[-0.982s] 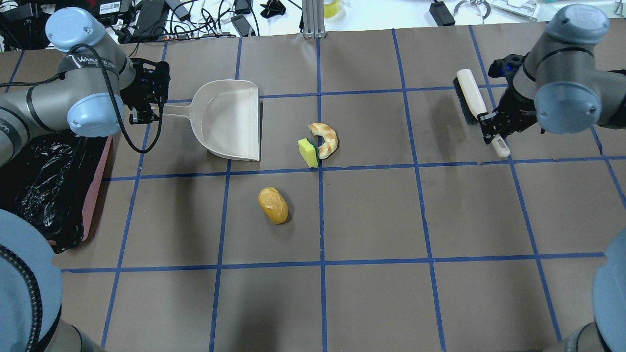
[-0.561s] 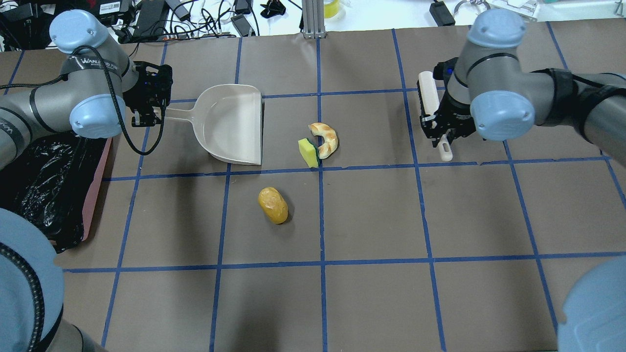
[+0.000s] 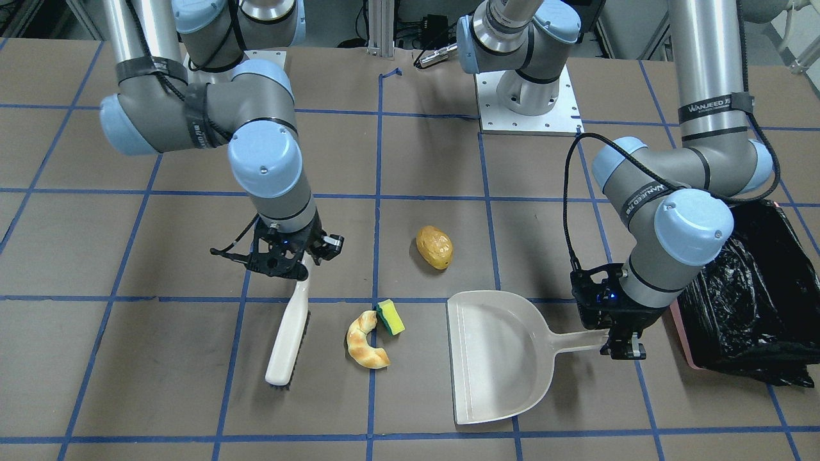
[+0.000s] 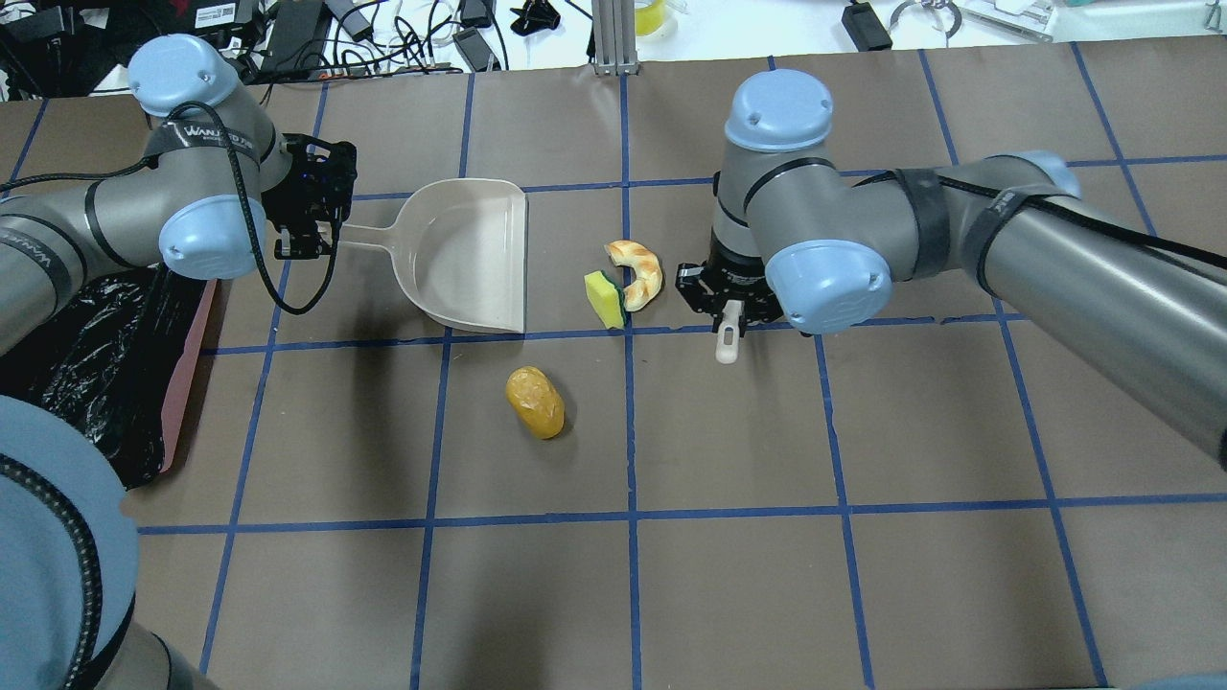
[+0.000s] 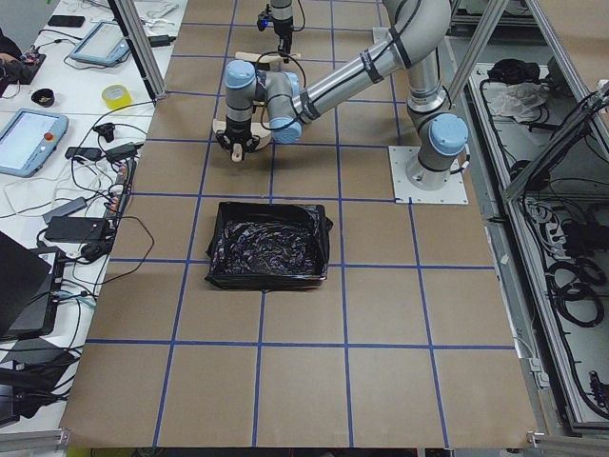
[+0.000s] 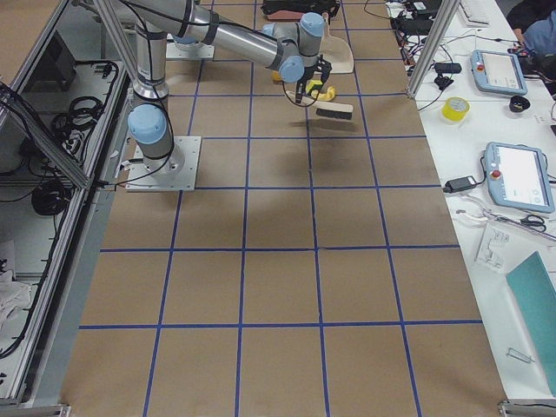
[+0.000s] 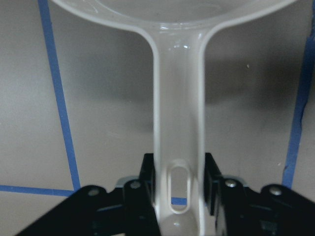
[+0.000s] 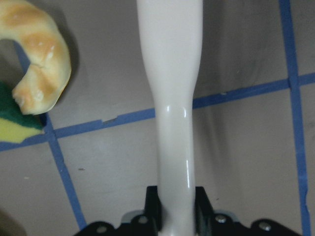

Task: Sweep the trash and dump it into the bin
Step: 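Sweep the sponge and bread ring into the dustpan with the right gripper's brush, then move the brush behind the yellow potato toy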

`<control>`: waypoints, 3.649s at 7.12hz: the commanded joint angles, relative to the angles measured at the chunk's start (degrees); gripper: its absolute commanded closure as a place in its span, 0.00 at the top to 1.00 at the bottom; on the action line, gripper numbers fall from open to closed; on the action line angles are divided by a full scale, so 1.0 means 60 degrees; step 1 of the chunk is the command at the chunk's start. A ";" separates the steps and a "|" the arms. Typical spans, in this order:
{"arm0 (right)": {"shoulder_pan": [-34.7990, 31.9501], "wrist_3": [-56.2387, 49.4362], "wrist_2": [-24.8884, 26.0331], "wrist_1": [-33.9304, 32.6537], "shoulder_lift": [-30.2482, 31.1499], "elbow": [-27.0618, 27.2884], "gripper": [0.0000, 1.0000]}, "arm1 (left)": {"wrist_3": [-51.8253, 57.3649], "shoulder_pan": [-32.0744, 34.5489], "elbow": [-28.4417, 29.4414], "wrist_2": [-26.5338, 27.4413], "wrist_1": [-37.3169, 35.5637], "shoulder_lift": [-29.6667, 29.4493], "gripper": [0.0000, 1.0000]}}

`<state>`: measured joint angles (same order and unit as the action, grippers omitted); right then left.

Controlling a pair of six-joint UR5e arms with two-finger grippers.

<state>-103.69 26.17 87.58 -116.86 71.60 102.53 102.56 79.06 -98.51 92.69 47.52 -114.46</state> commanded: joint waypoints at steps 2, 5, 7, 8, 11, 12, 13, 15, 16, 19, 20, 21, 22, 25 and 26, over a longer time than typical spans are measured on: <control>-0.0998 0.1539 -0.0664 0.0126 -0.0010 0.0021 0.00 | 0.0060 0.0022 -0.0031 -0.0008 -0.0011 0.0005 0.01; -0.1454 0.2478 -0.0987 0.0009 -0.0141 0.0035 0.00 | 0.0178 0.0008 -0.0031 0.0021 0.0004 0.0005 0.01; -0.1542 0.2509 -0.1249 -0.0223 -0.0215 -0.0009 0.00 | 0.0163 0.0008 -0.0031 0.0021 -0.0011 -0.0010 0.01; -0.1542 0.2553 -0.1527 -0.0501 -0.0273 -0.0081 0.00 | 0.0149 0.0008 -0.0031 0.0021 -0.0011 -0.0010 0.01; -0.2037 0.3268 -0.1559 -0.0533 -0.1031 -0.1235 0.00 | 0.0163 0.0008 -0.0031 0.0021 -0.0025 0.0005 0.01; -0.2229 0.3474 -0.1559 -0.0533 -0.1427 -0.1718 0.00 | 0.0134 0.0008 -0.0031 0.0021 -0.0025 0.0005 0.01; -0.2390 0.3679 -0.1573 -0.0606 -0.1793 -0.2056 0.00 | 0.0148 0.0008 -0.0002 0.0021 -0.0025 0.0005 0.01; -0.2756 0.4468 -0.1951 -0.1278 -0.2336 -0.2671 0.00 | 0.0163 0.0008 -0.0001 0.0021 -0.0025 0.0019 0.01; -0.2976 0.4951 -0.1998 -0.1295 -0.2571 -0.3168 0.00 | 0.0149 0.0008 -0.0016 0.0021 -0.0025 0.0019 0.01; -0.3416 0.5920 -0.2145 -0.1266 -0.3100 -0.4254 0.00 | 0.0149 0.0008 -0.0046 0.0021 -0.0025 0.0019 0.01; -0.3417 0.5821 -0.2116 -0.1077 -0.3072 -0.4300 0.00 | 0.0134 0.0022 -0.0046 0.0021 -0.0025 0.0019 0.01; -0.3417 0.5762 -0.1985 -0.0684 -0.2984 -0.4301 0.00 | 0.0134 0.0022 -0.0046 0.0021 -0.0025 0.0019 0.01; -0.3388 0.5761 -0.1940 -0.0332 -0.2809 -0.4301 0.00 | 0.0134 0.0022 -0.0046 0.0021 -0.0025 0.0019 0.01; -0.3125 0.5294 -0.0861 0.2257 -0.1508 -0.4199 0.00 | 0.0134 0.0022 -0.0046 0.0021 -0.0025 0.0034 0.01; -0.3052 0.5220 -0.0551 0.3004 -0.1257 -0.4140 0.00 | 0.0134 0.0022 -0.0060 0.0021 -0.0025 0.0034 0.01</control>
<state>-122.57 58.37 81.48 -104.67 61.64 77.30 103.36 79.19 -98.81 92.81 47.37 -114.26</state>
